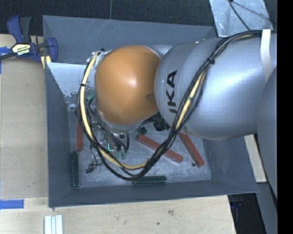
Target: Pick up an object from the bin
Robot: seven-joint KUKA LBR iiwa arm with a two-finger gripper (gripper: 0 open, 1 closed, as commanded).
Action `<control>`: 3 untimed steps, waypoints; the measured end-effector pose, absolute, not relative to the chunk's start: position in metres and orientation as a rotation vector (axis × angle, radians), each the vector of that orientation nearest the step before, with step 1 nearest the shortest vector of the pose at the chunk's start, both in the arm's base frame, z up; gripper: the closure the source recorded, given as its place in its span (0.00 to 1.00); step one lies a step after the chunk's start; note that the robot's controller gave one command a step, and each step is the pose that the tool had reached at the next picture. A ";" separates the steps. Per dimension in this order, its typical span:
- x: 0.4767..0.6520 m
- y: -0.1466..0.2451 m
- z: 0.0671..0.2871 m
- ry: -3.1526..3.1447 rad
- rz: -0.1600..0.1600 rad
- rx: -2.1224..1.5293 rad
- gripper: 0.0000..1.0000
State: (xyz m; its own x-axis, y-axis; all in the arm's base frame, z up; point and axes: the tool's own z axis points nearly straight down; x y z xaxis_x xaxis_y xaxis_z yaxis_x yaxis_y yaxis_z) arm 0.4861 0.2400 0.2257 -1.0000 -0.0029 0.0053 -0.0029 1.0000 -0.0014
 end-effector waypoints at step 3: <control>0.625 0.240 0.122 -2.386 -0.001 2.054 0.00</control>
Offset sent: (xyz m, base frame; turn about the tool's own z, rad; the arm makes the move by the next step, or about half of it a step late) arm 0.0571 -0.0047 -0.1557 -0.6065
